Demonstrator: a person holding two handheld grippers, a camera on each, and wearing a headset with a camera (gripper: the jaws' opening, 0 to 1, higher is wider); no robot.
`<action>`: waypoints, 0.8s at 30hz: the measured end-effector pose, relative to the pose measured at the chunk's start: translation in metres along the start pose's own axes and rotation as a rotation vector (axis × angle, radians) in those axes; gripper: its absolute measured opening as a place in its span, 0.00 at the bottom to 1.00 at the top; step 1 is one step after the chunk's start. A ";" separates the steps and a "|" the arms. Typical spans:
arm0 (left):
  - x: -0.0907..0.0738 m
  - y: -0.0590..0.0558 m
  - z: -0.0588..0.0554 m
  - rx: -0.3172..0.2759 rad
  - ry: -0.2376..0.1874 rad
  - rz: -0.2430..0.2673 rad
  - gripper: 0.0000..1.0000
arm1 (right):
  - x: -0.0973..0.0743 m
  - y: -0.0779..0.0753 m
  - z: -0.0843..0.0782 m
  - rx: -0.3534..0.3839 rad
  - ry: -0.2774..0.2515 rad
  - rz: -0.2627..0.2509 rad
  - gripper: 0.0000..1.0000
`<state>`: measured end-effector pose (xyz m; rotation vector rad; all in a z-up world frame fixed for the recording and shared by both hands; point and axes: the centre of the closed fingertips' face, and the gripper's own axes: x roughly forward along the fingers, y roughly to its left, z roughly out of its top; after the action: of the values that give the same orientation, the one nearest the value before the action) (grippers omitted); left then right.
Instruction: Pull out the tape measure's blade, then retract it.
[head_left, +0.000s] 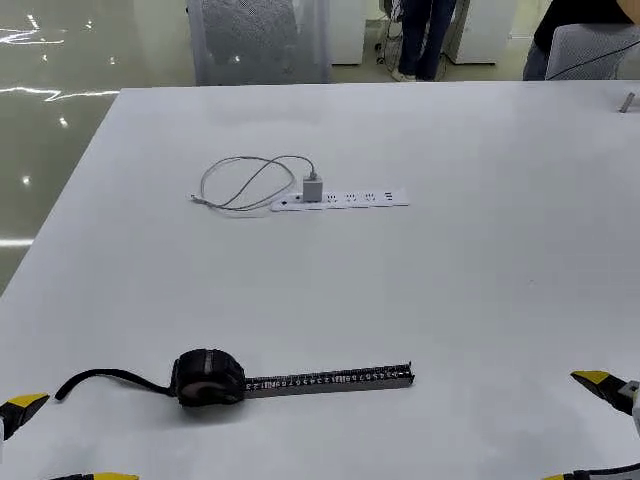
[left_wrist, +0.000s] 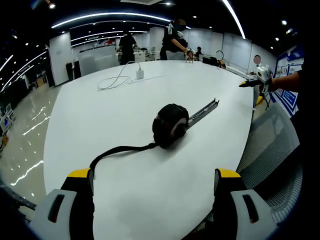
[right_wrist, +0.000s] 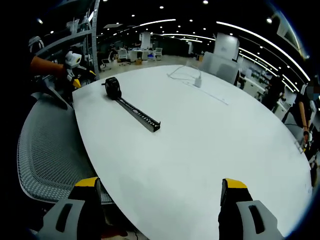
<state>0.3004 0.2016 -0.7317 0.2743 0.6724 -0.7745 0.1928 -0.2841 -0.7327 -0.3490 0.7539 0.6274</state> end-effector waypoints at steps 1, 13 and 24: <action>0.001 0.000 -0.001 0.023 0.013 0.002 0.99 | -0.001 0.001 0.001 -0.006 0.000 0.006 0.99; 0.010 0.011 0.021 -0.076 -0.001 0.024 0.99 | 0.007 -0.011 0.016 -0.057 0.033 0.026 0.99; 0.035 0.003 0.051 -0.114 -0.025 0.032 0.99 | 0.028 -0.024 0.051 -0.156 0.059 0.066 0.99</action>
<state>0.3444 0.1612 -0.7155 0.1715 0.6847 -0.7051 0.2506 -0.2654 -0.7169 -0.4885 0.7771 0.7429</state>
